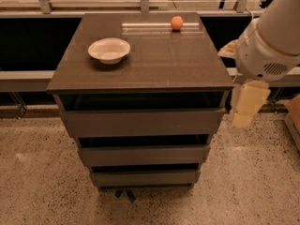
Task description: Open top drawer
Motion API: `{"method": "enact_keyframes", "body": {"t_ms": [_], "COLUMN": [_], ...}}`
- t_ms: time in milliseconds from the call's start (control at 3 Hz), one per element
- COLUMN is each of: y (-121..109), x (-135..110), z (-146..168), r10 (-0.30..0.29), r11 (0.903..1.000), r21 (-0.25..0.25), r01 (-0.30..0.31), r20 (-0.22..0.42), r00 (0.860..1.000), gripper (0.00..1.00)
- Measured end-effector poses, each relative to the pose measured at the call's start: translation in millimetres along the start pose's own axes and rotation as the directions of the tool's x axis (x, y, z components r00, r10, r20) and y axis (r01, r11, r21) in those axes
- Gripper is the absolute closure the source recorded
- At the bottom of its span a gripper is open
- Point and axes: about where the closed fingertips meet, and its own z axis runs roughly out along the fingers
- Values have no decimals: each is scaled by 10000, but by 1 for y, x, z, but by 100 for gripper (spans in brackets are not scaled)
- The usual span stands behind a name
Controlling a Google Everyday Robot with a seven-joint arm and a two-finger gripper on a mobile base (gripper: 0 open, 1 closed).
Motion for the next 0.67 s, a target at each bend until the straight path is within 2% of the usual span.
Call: {"method": "enact_keyframes", "body": {"t_ms": [333,667], "y": [17,45], "x": [-37,-63], "z": [49,113], "r10": [-1487,-2336], "r11": [9887,9712], "r21": [-70,-56], "r01": [1499,2381], "r20": [877,1736], "r00": [9850,9567], "gripper": [0,0]}}
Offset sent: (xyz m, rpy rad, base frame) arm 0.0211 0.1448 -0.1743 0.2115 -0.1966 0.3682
